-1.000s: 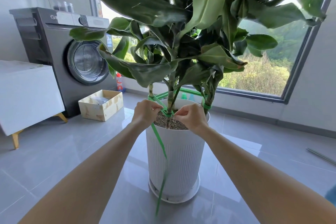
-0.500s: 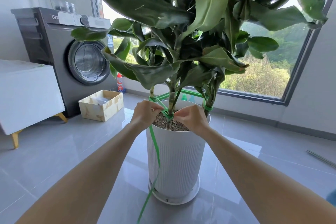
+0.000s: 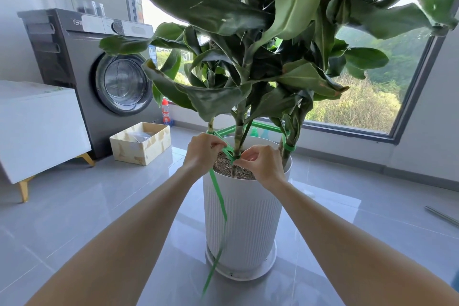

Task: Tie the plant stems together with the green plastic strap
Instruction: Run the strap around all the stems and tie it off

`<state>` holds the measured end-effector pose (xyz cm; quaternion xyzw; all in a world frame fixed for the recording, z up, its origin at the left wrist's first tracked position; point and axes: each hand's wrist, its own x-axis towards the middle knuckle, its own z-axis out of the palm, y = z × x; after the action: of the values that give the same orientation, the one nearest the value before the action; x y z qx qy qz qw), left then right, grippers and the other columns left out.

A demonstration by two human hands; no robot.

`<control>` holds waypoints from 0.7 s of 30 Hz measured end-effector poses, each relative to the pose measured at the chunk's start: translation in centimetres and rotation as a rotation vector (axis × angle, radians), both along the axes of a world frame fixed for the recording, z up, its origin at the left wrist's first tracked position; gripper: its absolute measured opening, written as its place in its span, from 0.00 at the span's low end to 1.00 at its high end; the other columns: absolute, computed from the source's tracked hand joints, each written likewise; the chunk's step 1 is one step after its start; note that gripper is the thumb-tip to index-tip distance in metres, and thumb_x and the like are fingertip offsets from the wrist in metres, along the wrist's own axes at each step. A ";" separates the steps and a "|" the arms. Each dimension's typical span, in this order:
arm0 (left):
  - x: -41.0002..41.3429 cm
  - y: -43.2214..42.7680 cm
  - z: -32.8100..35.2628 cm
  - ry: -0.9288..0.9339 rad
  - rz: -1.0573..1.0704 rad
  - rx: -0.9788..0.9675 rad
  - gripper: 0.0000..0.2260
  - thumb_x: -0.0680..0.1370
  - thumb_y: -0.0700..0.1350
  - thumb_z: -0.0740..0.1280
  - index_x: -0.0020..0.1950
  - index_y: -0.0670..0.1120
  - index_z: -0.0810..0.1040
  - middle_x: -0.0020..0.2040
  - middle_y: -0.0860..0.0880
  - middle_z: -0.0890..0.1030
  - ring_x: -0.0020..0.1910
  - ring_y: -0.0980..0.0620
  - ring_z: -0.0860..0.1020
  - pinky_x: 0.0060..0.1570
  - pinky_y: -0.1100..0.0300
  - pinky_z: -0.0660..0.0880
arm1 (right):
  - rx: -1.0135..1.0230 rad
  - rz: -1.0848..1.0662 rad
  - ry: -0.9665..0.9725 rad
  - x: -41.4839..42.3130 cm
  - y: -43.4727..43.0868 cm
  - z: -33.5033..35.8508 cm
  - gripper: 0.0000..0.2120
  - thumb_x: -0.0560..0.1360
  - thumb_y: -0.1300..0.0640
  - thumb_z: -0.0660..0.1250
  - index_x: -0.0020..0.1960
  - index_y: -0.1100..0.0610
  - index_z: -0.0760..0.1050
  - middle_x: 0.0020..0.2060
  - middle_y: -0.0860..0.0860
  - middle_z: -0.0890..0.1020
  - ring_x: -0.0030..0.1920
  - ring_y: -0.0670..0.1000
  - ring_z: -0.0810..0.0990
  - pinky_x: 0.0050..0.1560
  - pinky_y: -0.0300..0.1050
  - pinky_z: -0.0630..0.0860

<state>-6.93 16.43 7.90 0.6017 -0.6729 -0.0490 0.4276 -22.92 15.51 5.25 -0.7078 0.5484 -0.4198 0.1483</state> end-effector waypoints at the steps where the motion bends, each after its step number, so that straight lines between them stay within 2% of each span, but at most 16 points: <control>1: 0.0 -0.1 0.0 0.004 -0.001 -0.005 0.08 0.77 0.40 0.67 0.53 0.42 0.83 0.51 0.45 0.84 0.42 0.55 0.75 0.47 0.65 0.70 | 0.000 0.000 -0.002 0.1 -0.1 -0.1 0.13 0.65 0.48 0.78 0.44 0.54 0.83 0.37 0.45 0.84 0.39 0.43 0.81 0.43 0.39 0.78; 6: 0.0 -0.3 -0.1 0.009 -0.009 -0.022 0.08 0.77 0.40 0.67 0.53 0.42 0.84 0.50 0.45 0.84 0.42 0.55 0.76 0.49 0.63 0.73 | 0.015 0.076 -0.030 0.4 -0.2 -0.5 0.13 0.65 0.53 0.78 0.48 0.53 0.84 0.39 0.45 0.85 0.40 0.44 0.82 0.48 0.45 0.80; 10: 0.0 -0.4 -0.1 0.011 -0.010 -0.026 0.08 0.77 0.40 0.66 0.53 0.42 0.83 0.51 0.45 0.84 0.42 0.55 0.76 0.49 0.64 0.73 | 0.057 0.103 -0.095 0.2 0.0 -0.3 0.12 0.65 0.55 0.78 0.48 0.52 0.84 0.38 0.43 0.84 0.39 0.42 0.82 0.47 0.40 0.79; 13: -0.2 -0.5 -0.1 0.027 -0.006 -0.028 0.08 0.78 0.39 0.66 0.53 0.42 0.83 0.50 0.45 0.84 0.41 0.54 0.76 0.48 0.63 0.73 | 0.202 0.138 -0.226 -0.2 0.3 0.1 0.12 0.65 0.59 0.78 0.48 0.52 0.83 0.39 0.45 0.84 0.40 0.43 0.81 0.47 0.38 0.78; 17: 0.0 -0.9 -0.2 0.083 0.040 -0.043 0.08 0.77 0.39 0.66 0.53 0.41 0.83 0.50 0.44 0.84 0.42 0.53 0.76 0.48 0.63 0.73 | 0.446 0.175 -0.468 -0.7 0.5 0.6 0.06 0.73 0.61 0.71 0.45 0.50 0.81 0.44 0.54 0.83 0.44 0.48 0.78 0.52 0.43 0.79; 21: 0.2 -1.0 -0.5 0.031 0.018 -0.027 0.08 0.77 0.38 0.66 0.53 0.42 0.83 0.50 0.44 0.84 0.41 0.54 0.76 0.47 0.65 0.72 | 0.455 0.151 -0.521 -0.5 0.2 0.6 0.06 0.72 0.60 0.72 0.48 0.53 0.82 0.41 0.52 0.83 0.42 0.48 0.79 0.53 0.45 0.80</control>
<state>-6.77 15.48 7.36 0.6011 -0.6612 -0.0452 0.4466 -23.41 15.73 5.88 -0.5641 0.5179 -0.4413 0.4679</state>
